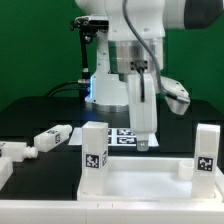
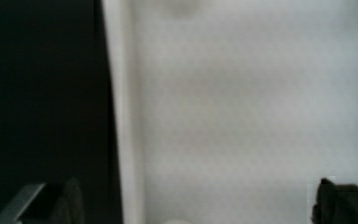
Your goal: Assemble desk
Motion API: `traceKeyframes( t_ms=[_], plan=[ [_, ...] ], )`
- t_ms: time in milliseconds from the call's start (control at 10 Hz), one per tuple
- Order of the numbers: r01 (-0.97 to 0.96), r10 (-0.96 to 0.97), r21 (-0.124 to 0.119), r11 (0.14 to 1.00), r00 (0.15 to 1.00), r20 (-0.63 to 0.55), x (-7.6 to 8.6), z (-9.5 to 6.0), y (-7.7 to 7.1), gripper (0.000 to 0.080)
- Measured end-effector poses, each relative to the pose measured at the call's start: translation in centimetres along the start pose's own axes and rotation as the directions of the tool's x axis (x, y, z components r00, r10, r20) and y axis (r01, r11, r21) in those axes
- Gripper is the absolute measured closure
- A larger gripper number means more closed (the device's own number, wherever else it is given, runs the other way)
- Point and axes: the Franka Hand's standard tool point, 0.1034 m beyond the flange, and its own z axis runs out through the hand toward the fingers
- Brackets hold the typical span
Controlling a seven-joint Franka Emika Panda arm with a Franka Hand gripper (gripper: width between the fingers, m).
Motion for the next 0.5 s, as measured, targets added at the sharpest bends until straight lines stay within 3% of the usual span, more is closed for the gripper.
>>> traceKeyframes(
  t_ms=[100, 300, 400, 500],
  plan=[
    [-0.017, 0.017, -0.007, 1.0, 1.0, -0.011, -0.5, 0.8, 0.6, 0.0151],
    [-0.01, 0.01, -0.005, 1.0, 1.0, -0.007, -0.5, 0.8, 0.4, 0.0151],
    [-0.024, 0.024, 0.018, 1.0, 1.0, -0.01, -0.4, 1.1, 0.3, 0.0151],
    [-0.055, 0.057, 0.061, 0.997, 0.998, -0.024, 0.0, 2.1, 0.8, 0.0151]
  ],
)
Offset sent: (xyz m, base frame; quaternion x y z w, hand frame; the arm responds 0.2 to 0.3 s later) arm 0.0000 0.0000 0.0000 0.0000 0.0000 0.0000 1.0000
